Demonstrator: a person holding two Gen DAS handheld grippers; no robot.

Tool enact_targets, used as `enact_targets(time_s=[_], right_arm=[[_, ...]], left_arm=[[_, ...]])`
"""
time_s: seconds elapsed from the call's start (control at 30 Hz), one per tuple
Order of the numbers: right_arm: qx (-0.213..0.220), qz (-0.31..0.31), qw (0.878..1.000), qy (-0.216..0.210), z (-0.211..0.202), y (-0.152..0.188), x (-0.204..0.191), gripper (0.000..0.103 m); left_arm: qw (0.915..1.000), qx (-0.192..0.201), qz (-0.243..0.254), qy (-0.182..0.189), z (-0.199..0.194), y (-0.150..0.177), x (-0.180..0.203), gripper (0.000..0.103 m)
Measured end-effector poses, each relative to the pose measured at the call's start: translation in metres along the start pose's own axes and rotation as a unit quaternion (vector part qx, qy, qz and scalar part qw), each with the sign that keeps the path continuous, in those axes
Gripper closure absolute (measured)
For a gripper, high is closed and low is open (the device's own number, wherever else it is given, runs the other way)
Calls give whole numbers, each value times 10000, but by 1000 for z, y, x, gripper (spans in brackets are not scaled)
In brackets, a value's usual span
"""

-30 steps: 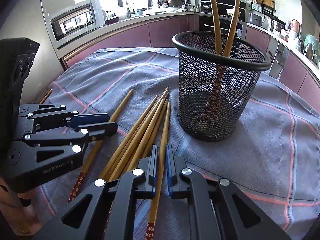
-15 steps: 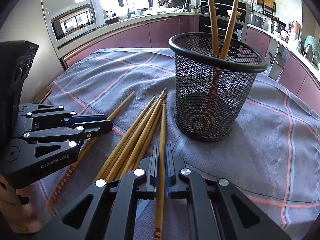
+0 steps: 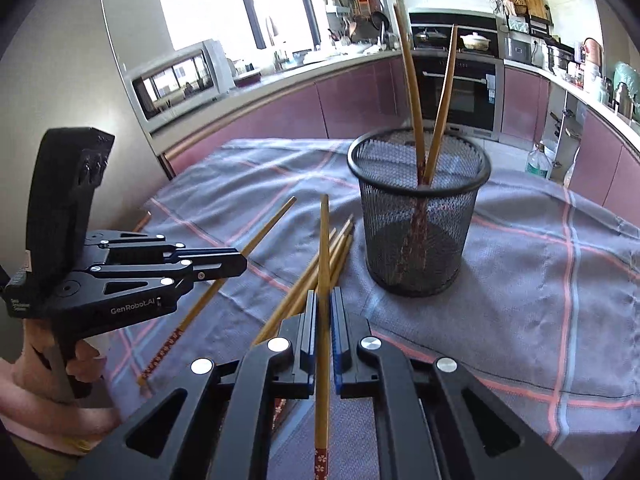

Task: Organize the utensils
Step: 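Lift the chopstick upright with the left tool while the right tool carries its chopstick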

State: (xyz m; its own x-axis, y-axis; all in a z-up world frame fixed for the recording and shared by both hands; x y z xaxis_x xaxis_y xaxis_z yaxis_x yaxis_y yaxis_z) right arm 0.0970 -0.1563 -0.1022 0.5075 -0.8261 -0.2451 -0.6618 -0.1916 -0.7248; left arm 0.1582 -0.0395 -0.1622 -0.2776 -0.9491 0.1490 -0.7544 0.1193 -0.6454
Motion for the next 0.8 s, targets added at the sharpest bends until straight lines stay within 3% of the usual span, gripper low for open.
enact_targets(time_s=[0.27, 0.47, 0.63, 0.8], right_arm=[[700, 73, 9974, -166, -41, -30, 0, 98], [1103, 113, 9937, -161, -61, -51, 5, 98], [1405, 78, 9900, -66, -80, -71, 15, 98], [1634, 25, 9866, -5, -94, -93, 21, 98]], left_arm=[[9955, 665, -34, 670, -60, -29, 8, 96], [9872, 1231, -26, 1013, -105, -56, 15, 96], [9813, 1629, -50, 1027, -129, -83, 17, 96], [9780, 1790, -73, 1067, -134, -112, 21, 96]])
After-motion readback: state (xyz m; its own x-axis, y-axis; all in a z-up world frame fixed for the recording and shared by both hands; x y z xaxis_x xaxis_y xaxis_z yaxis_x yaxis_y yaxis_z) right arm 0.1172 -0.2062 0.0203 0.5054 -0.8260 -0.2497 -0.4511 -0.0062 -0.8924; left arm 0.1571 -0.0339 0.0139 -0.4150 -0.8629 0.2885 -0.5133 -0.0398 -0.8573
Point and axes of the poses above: each gripper's, at about its wrist camera, not at the fingertips, and z roughly the way its jaws point, x to its right, y to its underside, the point moved 8 cm from there along z, roughly the way its jaws point, and after that the axes turned 3 degrees about -y, right-handed, at the moved point
